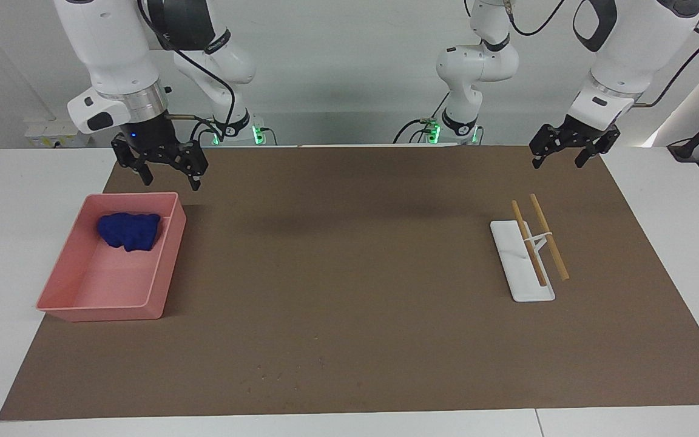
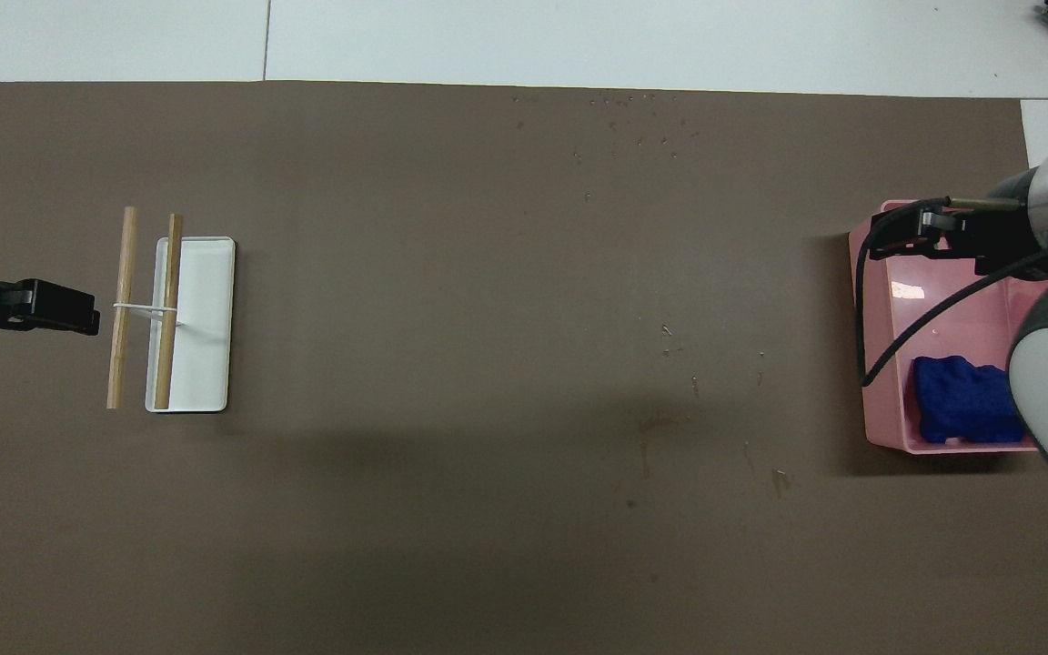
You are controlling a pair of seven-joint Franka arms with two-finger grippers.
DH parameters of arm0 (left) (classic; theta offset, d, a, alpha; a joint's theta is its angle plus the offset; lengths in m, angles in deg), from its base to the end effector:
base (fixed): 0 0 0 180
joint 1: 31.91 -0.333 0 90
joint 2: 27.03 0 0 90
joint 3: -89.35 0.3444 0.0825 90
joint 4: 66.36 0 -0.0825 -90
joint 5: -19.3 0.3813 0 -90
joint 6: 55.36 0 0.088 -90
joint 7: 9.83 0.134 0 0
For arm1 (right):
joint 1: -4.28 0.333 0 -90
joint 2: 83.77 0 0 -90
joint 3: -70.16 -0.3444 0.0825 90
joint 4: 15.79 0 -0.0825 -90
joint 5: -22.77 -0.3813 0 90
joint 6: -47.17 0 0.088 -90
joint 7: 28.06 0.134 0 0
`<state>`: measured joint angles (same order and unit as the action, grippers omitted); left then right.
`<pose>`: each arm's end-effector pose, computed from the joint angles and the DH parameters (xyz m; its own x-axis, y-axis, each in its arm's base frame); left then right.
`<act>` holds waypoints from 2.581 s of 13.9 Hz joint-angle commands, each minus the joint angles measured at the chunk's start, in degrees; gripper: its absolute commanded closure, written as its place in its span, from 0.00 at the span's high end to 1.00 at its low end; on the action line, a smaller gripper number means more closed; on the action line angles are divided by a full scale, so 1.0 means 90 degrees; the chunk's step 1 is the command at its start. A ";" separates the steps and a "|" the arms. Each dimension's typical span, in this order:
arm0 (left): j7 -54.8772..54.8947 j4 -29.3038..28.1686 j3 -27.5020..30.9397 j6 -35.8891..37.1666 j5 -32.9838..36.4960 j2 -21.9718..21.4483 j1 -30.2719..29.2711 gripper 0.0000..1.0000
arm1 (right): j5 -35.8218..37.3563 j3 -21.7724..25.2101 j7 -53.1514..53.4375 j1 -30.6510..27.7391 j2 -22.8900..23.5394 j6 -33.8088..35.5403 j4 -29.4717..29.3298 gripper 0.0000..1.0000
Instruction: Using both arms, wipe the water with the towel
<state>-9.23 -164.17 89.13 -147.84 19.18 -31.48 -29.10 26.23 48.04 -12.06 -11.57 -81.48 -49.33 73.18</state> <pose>0.5262 -0.0282 0.6074 0.9979 -0.0632 -0.0153 -0.0632 -0.9980 0.0020 0.5761 0.0512 0.6243 0.9810 -0.1643 0.1030 -0.1669 -0.9858 0.0176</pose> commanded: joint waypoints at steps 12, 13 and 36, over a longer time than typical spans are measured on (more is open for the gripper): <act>-0.0028 -0.0021 0.0054 -0.0076 -0.0084 -0.0071 0.0049 1.00 | -0.0491 0.2321 -0.0059 0.1801 -0.0430 0.0800 0.0143 1.00; -0.0038 -0.0021 0.0054 -0.0086 -0.0084 -0.0071 0.0049 1.00 | -0.0530 0.2292 -0.0078 0.1752 -0.0440 0.0829 0.0211 1.00; -0.0018 -0.0031 0.0054 -0.0086 -0.0084 -0.0071 0.0019 1.00 | -0.0160 0.2145 -0.0489 0.1947 -0.0498 0.0839 0.0368 1.00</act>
<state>-9.23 -164.14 89.19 -148.02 19.18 -31.48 -29.13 24.16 67.42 -15.28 6.19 -84.37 -40.92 74.57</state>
